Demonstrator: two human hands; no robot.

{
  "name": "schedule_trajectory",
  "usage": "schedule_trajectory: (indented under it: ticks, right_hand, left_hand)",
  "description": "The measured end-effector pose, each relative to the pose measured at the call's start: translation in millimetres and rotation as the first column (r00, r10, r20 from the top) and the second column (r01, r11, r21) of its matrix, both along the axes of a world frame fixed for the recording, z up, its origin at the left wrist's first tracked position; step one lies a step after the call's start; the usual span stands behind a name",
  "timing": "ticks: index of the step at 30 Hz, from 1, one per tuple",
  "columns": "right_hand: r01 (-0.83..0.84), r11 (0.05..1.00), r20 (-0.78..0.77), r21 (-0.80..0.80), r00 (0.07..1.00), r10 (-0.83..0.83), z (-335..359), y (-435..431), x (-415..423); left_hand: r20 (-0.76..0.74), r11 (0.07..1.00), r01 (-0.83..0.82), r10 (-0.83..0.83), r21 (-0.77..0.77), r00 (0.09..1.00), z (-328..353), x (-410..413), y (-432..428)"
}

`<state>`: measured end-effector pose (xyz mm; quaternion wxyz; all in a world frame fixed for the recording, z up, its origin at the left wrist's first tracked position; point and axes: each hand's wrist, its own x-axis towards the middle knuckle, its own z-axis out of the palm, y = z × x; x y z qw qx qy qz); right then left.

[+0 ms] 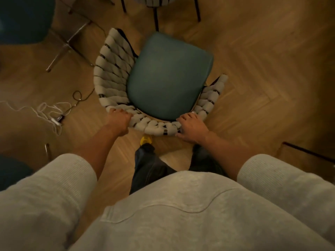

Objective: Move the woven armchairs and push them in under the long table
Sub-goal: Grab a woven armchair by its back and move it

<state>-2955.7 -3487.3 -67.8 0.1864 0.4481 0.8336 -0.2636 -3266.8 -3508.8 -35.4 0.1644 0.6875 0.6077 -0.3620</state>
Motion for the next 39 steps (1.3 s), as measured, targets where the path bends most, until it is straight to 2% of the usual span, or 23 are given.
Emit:
schedule_trajectory:
  ticks: [5,9,12,16,26,39]
  right_hand:
    - [0.091,0.994,0.160,-0.055,0.984,-0.081,-25,-17,-64]
    - [0.199,0.978,0.347,-0.066,0.923,-0.165,-29,-26,-88]
    - [0.214,0.977,0.389,0.015,0.899,-0.203,-29,-31,-84]
    - [0.292,0.956,0.414,0.022,0.868,-0.275,-25,-29,-72]
    - [0.464,0.886,0.447,-0.002,0.793,-0.415,-18,-22,9]
    - [0.666,0.746,0.416,0.008,0.676,-0.608,-18,-11,158]
  left_hand:
    - [-0.045,0.968,0.250,-0.250,-0.002,0.967,-29,-77,24]
    - [-0.087,0.899,0.438,-0.438,-0.016,0.895,-41,-103,52]
    - [-0.116,0.838,0.542,-0.546,-0.065,0.830,-44,-100,63]
    - [-0.088,0.793,0.606,-0.609,-0.068,0.788,-45,-86,76]
    - [-0.039,0.735,0.674,-0.677,-0.068,0.735,-50,11,124]
    - [0.013,0.691,0.723,-0.723,0.020,0.691,-64,192,207]
